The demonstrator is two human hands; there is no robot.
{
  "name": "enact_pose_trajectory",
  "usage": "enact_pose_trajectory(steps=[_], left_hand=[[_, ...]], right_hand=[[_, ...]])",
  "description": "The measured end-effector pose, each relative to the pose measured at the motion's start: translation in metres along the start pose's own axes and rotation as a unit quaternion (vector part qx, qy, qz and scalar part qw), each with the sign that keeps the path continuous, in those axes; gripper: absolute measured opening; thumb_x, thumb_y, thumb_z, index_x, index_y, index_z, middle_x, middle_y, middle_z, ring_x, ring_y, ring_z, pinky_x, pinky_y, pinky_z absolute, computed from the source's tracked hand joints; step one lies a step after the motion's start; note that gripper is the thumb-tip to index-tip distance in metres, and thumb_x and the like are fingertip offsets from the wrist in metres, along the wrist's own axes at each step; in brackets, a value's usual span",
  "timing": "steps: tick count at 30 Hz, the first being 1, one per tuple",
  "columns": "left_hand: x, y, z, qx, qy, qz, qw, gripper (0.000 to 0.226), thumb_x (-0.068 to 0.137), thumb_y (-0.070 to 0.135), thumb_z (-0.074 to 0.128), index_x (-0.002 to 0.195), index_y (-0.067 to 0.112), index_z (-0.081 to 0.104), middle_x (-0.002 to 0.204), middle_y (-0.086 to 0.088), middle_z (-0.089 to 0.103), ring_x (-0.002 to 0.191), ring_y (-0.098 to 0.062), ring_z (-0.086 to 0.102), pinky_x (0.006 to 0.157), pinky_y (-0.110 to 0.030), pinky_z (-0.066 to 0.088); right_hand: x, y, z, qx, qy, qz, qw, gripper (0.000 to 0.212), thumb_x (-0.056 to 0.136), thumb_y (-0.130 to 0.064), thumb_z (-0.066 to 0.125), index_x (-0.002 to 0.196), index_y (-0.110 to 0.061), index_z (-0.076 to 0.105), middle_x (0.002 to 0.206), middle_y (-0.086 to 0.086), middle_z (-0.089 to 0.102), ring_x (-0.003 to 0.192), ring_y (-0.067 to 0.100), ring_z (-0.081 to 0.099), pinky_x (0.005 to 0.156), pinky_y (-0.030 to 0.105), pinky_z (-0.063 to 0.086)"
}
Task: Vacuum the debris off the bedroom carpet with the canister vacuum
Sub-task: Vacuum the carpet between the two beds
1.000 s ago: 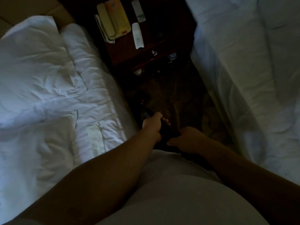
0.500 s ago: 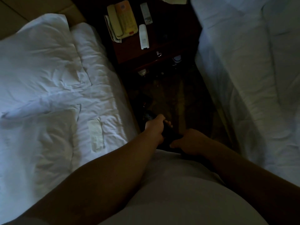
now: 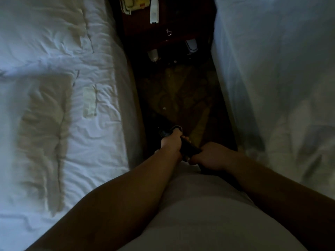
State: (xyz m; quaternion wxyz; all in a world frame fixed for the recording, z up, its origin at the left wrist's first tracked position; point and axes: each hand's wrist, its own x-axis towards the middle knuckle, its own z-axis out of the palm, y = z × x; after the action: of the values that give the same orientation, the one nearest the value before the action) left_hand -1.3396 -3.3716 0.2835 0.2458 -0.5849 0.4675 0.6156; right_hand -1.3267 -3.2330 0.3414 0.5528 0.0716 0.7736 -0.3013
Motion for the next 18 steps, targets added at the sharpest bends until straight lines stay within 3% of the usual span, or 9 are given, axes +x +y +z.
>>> enact_pose_trajectory(steps=[4,8,13,18], left_hand=[[-0.026,-0.051,0.001,0.018,0.009,-0.016,1.000,0.015,0.094,0.018,0.065,0.095,0.003,0.067,0.076,-0.008,0.066,0.067,-0.022,0.064,0.057,-0.033,0.053],[-0.045,-0.090,0.013,0.008,-0.025,-0.035,0.999,0.015,0.093,0.011,0.065,0.082,0.003,0.060,0.070,-0.010,0.065,0.065,-0.022,0.064,0.075,-0.039,0.060],[-0.056,-0.115,0.031,0.018,-0.055,-0.041,0.997,0.013,0.094,0.008,0.063,0.084,0.002,0.058,0.072,-0.012,0.061,0.061,-0.022,0.060,0.069,-0.039,0.057],[-0.058,-0.124,0.040,0.031,-0.094,-0.041,0.994,0.008,0.094,0.008,0.063,0.091,0.001,0.060,0.070,-0.011,0.060,0.058,-0.020,0.060,0.065,-0.037,0.056]], right_hand=[[-0.033,0.037,0.020,-0.024,-0.008,0.015,1.000,0.028,0.089,-0.036,0.076,0.071,-0.016,0.066,0.077,0.004,0.064,0.068,0.019,0.058,0.059,0.029,0.041],[-0.057,0.078,0.033,0.007,0.009,0.061,0.998,0.029,0.083,-0.042,0.081,0.077,-0.016,0.070,0.076,0.002,0.064,0.063,0.015,0.060,0.053,0.026,0.040],[-0.074,0.110,0.041,0.045,0.032,0.073,0.996,0.033,0.082,-0.045,0.081,0.102,-0.019,0.073,0.090,0.003,0.069,0.072,0.016,0.064,0.059,0.026,0.049],[-0.085,0.118,0.044,0.045,0.060,0.102,0.992,0.033,0.089,-0.045,0.076,0.082,-0.017,0.060,0.075,0.001,0.055,0.060,0.012,0.049,0.047,0.024,0.038]])
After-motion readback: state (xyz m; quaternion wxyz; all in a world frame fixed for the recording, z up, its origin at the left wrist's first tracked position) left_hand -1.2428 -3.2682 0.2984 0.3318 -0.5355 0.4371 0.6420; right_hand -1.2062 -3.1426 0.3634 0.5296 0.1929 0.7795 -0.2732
